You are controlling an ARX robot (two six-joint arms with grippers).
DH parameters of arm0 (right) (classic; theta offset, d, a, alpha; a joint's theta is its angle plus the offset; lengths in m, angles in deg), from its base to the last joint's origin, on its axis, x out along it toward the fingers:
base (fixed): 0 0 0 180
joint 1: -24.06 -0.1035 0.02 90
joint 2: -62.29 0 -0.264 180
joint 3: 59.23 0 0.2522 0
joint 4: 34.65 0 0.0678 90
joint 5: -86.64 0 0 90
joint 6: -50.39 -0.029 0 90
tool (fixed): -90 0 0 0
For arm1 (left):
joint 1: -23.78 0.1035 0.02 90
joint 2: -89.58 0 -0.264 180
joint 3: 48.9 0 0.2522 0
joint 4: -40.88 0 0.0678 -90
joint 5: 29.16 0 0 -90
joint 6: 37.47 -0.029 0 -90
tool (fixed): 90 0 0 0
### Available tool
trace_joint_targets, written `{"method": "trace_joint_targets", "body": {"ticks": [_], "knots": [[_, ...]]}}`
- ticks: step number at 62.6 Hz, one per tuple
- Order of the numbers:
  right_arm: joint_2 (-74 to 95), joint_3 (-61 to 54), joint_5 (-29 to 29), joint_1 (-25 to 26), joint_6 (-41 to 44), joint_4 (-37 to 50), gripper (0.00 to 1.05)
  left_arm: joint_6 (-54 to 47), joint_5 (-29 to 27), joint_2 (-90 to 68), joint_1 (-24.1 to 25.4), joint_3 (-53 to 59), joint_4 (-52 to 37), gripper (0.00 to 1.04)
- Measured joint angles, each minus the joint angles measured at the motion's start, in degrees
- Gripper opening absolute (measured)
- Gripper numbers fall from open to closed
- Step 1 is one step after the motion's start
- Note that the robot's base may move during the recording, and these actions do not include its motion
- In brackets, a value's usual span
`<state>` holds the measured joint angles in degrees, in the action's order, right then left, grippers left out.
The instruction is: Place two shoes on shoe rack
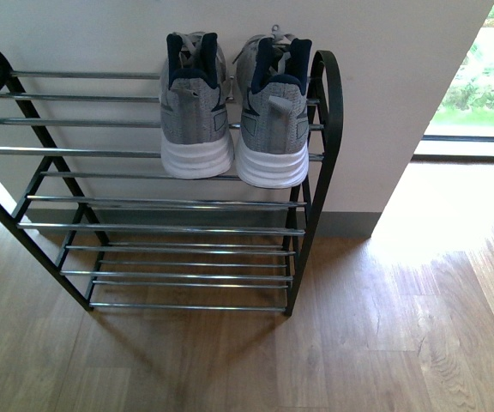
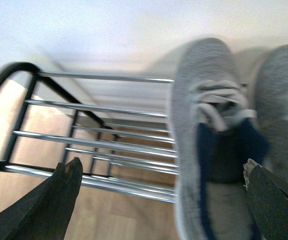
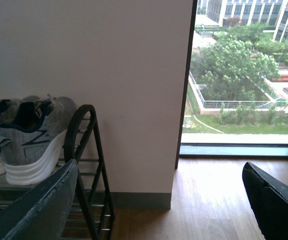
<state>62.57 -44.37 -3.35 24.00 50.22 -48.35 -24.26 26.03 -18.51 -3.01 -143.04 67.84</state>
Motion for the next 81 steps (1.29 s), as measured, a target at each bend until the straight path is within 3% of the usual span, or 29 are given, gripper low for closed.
{"method": "trace_joint_targets", "body": {"ticks": [8,13,17,21,30,49,81], "knots": [[0.0,0.0,0.0,0.0,0.0,0.0,0.96,-5.2,-11.2,9.7,1.7,9.3,-5.6,0.95],[0.0,0.0,0.0,0.0,0.0,0.0,0.96,-6.7,-11.9,12.2,1.8,10.3,-6.3,0.95],[0.0,0.0,0.0,0.0,0.0,0.0,0.96,-9.7,3.0,15.1,3.7,19.3,-27.0,0.83],[0.0,0.0,0.1,0.0,0.0,0.0,0.96,-11.1,11.5,17.3,5.2,28.1,-42.0,0.72],[0.0,0.0,0.1,0.0,0.0,0.0,0.96,-12.2,18.0,24.6,9.4,43.5,-59.6,0.47],[0.0,0.0,0.1,0.0,0.0,0.0,0.96,-12.4,23.6,35.7,14.9,59.0,-63.4,0.01],[0.0,0.0,0.1,0.0,0.0,0.0,0.96,-12.6,30.6,55.8,22.1,73.8,-58.3,0.01]]}}
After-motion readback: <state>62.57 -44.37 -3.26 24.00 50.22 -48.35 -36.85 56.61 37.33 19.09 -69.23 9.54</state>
